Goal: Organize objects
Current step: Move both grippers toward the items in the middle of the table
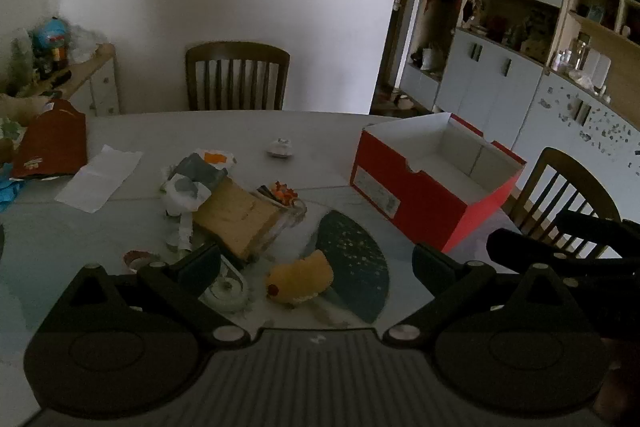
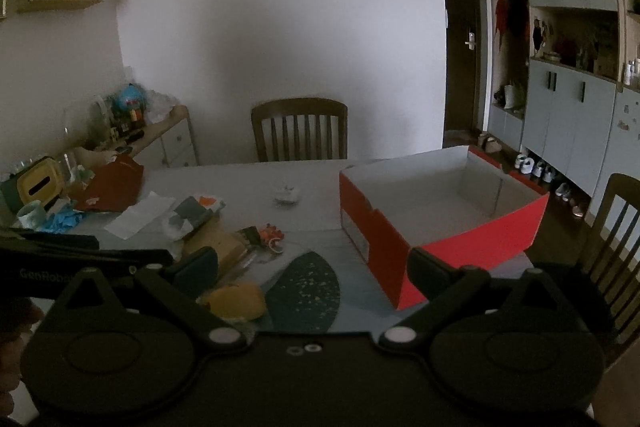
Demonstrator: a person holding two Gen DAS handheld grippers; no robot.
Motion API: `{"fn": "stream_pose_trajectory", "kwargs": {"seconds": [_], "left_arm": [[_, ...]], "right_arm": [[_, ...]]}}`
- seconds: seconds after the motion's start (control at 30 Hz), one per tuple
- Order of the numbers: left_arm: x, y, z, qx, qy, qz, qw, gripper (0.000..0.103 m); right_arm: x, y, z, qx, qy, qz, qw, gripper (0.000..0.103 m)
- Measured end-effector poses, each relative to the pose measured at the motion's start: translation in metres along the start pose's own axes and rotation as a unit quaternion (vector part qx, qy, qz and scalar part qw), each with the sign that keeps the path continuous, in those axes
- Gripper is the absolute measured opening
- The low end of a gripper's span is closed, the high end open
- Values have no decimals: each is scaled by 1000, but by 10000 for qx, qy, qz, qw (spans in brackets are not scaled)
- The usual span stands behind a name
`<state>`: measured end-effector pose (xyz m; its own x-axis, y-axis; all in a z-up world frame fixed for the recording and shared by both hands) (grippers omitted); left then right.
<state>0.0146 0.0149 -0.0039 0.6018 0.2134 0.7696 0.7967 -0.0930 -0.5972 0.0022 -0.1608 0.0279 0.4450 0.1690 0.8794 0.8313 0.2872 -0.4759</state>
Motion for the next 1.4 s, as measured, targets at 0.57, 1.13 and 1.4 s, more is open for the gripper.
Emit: {"fn": "stream_pose_trajectory", "kwargs": {"seconds": [0.57,1.13,1.4], "left_arm": [[13,45,80,365,-259,493,9978,102],[-24,109,138,503,186,1207,9912,93],[-9,118,146,405,-18,1037,9938,78]], "right_arm": [[7,59,47,324,-119,654,9973,97],[-25,146,89,304,-602,1706,9830,92],[-31,166,97,277,-722,1905,9786,91]]}}
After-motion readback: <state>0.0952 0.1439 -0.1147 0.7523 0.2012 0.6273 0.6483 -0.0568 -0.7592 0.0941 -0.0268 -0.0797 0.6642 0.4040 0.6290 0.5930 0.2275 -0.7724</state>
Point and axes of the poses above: each gripper's, at about its wrist camera, not at the fingertips, and y roughly the way its jaws point, z to its left, x to its top, the point moved 2 cm from there along y, roughly the way its jaws point, and after that the axes turned 7 degrees about -y, right-handed, at the moved point
